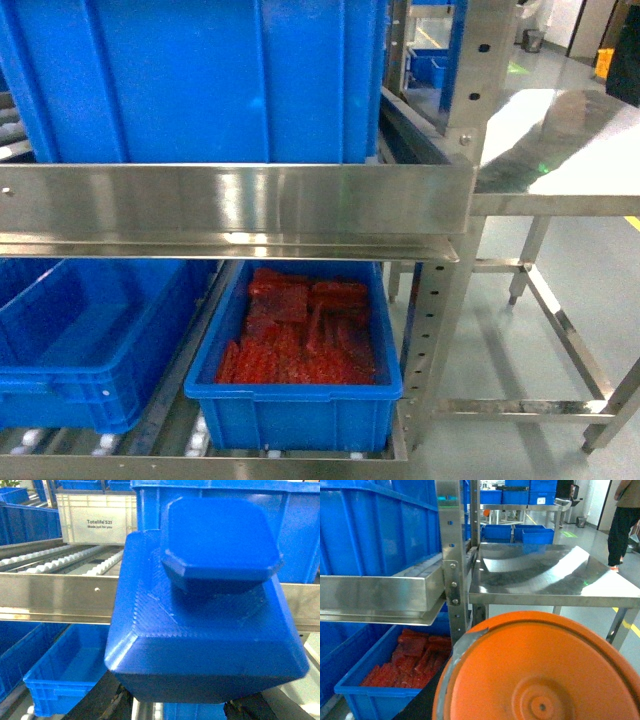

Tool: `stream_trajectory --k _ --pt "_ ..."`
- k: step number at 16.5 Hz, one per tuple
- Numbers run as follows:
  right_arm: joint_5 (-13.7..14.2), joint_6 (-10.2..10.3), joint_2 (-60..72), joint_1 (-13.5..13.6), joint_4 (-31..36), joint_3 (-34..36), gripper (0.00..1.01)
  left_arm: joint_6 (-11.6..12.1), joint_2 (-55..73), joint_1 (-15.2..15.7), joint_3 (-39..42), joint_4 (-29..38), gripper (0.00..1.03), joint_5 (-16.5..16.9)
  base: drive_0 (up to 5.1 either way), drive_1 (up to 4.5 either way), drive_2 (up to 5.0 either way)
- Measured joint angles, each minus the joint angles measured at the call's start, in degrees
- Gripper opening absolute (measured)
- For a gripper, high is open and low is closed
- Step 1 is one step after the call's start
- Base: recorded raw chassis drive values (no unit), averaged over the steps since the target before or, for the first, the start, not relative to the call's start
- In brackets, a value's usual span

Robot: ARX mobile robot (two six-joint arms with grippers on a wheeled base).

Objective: Sort blue parts and orange caps into right shelf containers

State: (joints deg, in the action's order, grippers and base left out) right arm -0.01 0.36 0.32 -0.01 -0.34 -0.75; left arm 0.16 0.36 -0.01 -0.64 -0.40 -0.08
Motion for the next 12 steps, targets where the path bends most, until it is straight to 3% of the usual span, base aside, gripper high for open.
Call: stream_trajectory --k 12 --pt "0.0 0.0 0.0 0.0 0.1 0.0 0.43 0.0 0.0 0.0 0.0 -0.1 0.4 0.1 -5.0 2.39 2.4"
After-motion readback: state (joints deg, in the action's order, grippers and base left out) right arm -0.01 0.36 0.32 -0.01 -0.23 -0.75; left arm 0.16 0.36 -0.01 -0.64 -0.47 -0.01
